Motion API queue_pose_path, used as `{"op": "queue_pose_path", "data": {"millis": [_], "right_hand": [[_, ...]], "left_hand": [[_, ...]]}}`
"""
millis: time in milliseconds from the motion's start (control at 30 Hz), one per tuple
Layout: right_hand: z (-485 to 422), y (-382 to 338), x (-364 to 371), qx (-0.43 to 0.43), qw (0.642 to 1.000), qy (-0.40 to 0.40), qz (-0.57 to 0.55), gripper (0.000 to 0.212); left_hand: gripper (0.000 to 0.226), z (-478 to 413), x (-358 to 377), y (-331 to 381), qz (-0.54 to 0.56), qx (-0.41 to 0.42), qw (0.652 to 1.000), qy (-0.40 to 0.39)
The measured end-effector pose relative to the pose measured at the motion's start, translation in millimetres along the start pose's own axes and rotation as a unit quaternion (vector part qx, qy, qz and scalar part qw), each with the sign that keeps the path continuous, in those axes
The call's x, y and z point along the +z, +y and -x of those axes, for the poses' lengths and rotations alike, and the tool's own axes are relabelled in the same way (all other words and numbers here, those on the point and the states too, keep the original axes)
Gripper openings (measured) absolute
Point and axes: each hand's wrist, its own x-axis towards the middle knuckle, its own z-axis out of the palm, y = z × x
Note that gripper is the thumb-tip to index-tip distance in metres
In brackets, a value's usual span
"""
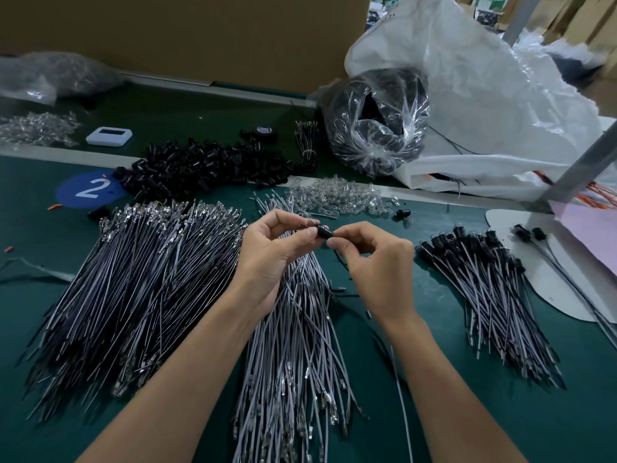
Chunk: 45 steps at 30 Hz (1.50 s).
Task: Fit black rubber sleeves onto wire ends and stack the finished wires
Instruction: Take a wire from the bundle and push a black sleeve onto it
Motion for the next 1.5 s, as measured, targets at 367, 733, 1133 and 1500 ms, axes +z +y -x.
{"op": "queue_pose_path", "data": {"millis": [367,733,1133,1500], "right_hand": [[-0.3,-3.6,-1.0,-0.031,0.999,-0.016,0.022,0.023],[1.2,-10.1,-1.9,-0.058,0.994,-0.023,0.084,0.015],[-5.5,-13.0,-52.1,0.113,0.987,-0.115,-0.013,0.019],[-11.3,-14.5,-50.7,0.160,0.966,-0.148,-0.138,0.014]], "left_hand": [[0.026,0.4,4.2,-0.9,0.021,-0.030,0.999,-0.009],[0.009,-1.7,-0.9,10.0,-0.043,0.045,0.994,0.085],[0.008,-6.1,-10.7,21.2,0.042,0.090,0.984,0.149],[0.012,-10.1,-15.2,20.0,0.028,0.093,0.985,0.141]]}}
